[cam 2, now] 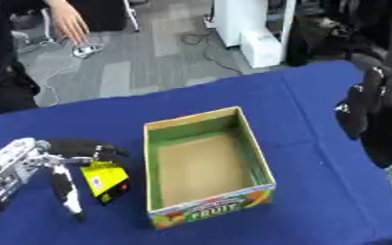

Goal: Pick up objects on the table and place them in the box.

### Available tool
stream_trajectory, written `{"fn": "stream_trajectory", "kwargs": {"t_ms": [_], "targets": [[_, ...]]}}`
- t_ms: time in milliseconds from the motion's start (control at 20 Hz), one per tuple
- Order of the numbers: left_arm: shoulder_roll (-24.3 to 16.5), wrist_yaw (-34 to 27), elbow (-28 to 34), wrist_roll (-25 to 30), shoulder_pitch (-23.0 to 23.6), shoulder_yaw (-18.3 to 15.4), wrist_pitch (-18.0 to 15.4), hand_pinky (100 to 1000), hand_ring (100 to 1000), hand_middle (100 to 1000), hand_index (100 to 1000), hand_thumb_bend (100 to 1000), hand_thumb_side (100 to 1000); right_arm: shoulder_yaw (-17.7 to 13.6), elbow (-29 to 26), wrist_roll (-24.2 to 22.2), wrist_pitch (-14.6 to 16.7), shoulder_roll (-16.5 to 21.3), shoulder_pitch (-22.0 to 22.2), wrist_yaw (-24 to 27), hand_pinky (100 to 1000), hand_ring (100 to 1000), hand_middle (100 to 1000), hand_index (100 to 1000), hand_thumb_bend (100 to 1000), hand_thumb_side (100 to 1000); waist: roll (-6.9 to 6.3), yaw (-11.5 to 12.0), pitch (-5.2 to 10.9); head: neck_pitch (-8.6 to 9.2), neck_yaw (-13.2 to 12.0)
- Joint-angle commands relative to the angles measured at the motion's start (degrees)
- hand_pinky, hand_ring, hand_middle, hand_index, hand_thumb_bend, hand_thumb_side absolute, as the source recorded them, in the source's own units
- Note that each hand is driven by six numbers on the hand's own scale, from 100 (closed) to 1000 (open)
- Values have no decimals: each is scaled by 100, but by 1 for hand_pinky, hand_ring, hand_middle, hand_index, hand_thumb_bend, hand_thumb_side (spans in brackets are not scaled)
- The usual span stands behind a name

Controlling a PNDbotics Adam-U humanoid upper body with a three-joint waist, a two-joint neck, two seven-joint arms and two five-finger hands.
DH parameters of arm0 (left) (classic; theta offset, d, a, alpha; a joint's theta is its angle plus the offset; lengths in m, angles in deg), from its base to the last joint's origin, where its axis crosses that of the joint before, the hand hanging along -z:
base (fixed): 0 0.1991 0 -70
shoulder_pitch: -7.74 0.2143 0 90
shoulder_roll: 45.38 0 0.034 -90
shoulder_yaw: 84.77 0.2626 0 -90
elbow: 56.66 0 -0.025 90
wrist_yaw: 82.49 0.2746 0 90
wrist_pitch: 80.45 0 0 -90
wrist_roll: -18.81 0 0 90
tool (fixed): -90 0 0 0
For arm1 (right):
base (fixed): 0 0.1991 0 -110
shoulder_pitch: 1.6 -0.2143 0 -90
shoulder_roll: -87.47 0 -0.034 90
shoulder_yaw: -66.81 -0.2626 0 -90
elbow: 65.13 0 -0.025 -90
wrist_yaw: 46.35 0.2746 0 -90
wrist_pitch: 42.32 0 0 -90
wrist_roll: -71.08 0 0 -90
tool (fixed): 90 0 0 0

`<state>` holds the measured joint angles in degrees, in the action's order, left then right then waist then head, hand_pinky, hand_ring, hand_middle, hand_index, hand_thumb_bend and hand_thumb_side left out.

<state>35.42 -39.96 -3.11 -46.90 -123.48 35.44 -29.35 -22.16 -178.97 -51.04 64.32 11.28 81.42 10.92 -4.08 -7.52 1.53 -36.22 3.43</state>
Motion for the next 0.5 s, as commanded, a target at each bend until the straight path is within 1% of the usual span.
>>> {"fn": "stream_trajectory", "kwargs": {"t_ms": [50, 100, 150, 200, 250, 300, 350, 450, 500], "targets": [[-74, 121, 11, 1321, -170, -96, -1306, 1000, 1000, 1000, 945, 720, 428, -41, -75, 4, -22, 94, -93, 15, 150, 312, 392, 501, 100, 1000, 18, -4, 43, 61, -64], [-71, 147, 2, 1326, -178, -99, -1306, 1000, 1000, 1000, 944, 742, 443, -41, -75, 4, -23, 94, -94, 15, 150, 312, 392, 501, 100, 1000, 18, -4, 43, 61, -65], [-69, 169, -5, 1327, -185, -102, -1306, 1000, 1000, 1000, 950, 655, 388, -42, -75, 4, -23, 95, -94, 15, 150, 312, 392, 501, 100, 1000, 18, -4, 44, 61, -66], [-67, 188, -11, 1323, -190, -106, -1306, 1000, 1000, 1000, 950, 655, 388, -42, -75, 4, -23, 95, -94, 16, 150, 312, 392, 501, 100, 1000, 17, -4, 44, 61, -69], [-65, 204, -17, 1318, -194, -108, -1306, 1000, 1000, 1000, 953, 587, 355, -43, -75, 4, -23, 95, -94, 16, 150, 312, 392, 501, 100, 1000, 17, -5, 44, 62, -71], [-61, 213, -24, 1309, -196, -109, -1306, 1000, 1000, 1000, 953, 587, 355, -43, -75, 4, -23, 96, -94, 16, 150, 312, 392, 501, 100, 1000, 17, -5, 44, 62, -74], [-58, 220, -30, 1297, -199, -111, -1306, 1000, 988, 1000, 951, 427, 301, -43, -75, 4, -22, 96, -94, 16, 150, 312, 392, 501, 100, 1000, 17, -5, 44, 62, -76], [-54, 213, -33, 1242, -204, -114, -1306, 1000, 978, 1000, 957, 304, 267, -44, -75, 4, -21, 97, -92, 15, 150, 312, 392, 501, 100, 1000, 17, -3, 44, 62, -81], [-51, 206, -37, 1217, -204, -113, -1306, 1000, 969, 1000, 958, 269, 254, -44, -75, 3, -19, 97, -91, 14, 150, 312, 392, 501, 100, 1000, 18, -1, 44, 62, -83]]}}
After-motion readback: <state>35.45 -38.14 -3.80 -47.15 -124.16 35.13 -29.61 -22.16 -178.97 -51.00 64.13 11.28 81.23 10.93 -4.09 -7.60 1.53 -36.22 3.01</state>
